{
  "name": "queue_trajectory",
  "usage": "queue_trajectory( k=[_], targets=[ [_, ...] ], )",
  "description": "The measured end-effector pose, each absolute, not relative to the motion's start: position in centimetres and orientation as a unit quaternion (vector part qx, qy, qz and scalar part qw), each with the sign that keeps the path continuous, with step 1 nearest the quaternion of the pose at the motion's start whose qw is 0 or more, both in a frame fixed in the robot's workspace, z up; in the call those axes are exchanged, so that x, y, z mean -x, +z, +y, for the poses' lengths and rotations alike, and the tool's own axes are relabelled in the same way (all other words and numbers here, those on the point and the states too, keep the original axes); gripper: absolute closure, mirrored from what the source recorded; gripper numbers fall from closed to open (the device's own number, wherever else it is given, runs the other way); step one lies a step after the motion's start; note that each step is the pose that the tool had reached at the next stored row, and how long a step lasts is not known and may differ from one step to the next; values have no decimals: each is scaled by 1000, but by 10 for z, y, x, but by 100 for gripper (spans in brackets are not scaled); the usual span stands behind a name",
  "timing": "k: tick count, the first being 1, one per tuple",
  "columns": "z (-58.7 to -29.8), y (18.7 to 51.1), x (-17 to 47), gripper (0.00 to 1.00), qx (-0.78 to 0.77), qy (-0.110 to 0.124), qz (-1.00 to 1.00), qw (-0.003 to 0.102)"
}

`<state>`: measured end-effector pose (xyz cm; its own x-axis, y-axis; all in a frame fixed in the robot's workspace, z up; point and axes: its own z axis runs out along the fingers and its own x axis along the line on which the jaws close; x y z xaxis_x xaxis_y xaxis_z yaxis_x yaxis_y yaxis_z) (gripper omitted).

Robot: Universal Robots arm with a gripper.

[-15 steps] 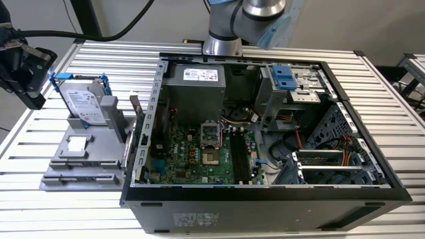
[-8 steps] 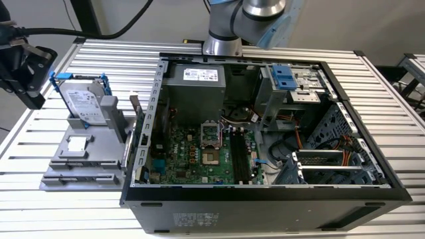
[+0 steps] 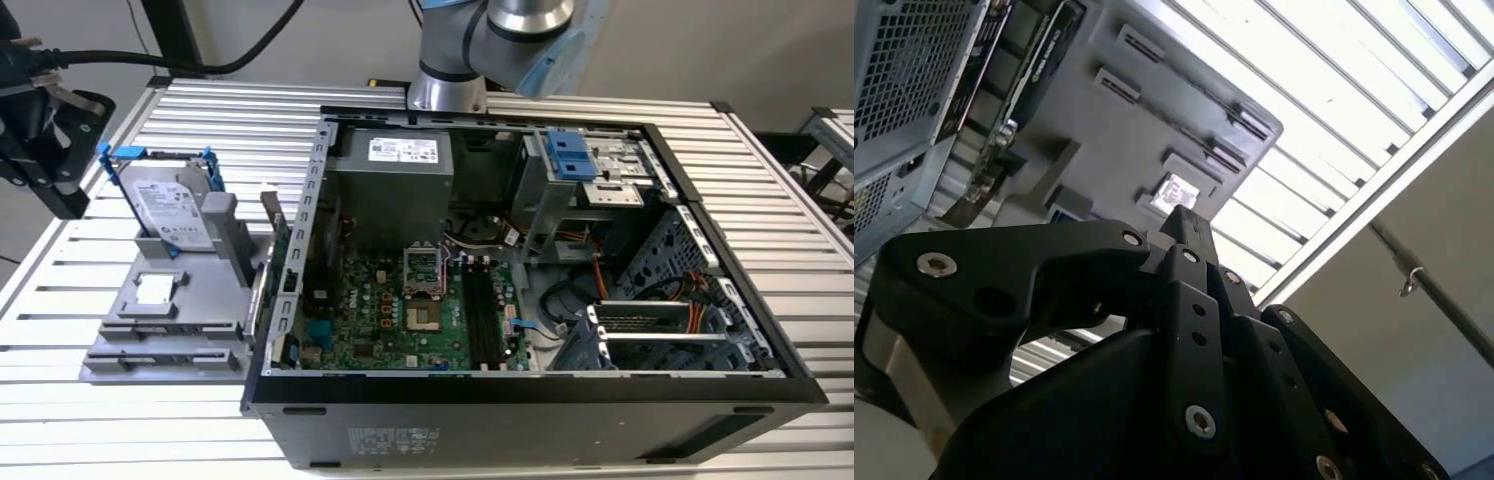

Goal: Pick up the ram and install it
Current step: 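Reach for the ram, then pick up the ram and move it above insertion slot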

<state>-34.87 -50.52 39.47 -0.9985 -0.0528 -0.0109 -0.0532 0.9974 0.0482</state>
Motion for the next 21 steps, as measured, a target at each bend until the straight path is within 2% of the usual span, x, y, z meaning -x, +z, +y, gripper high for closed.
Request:
queue_trajectory(
  k=[21],
  targets=[
    [-505,396,349,100,124,24,992,2]
  ],
)
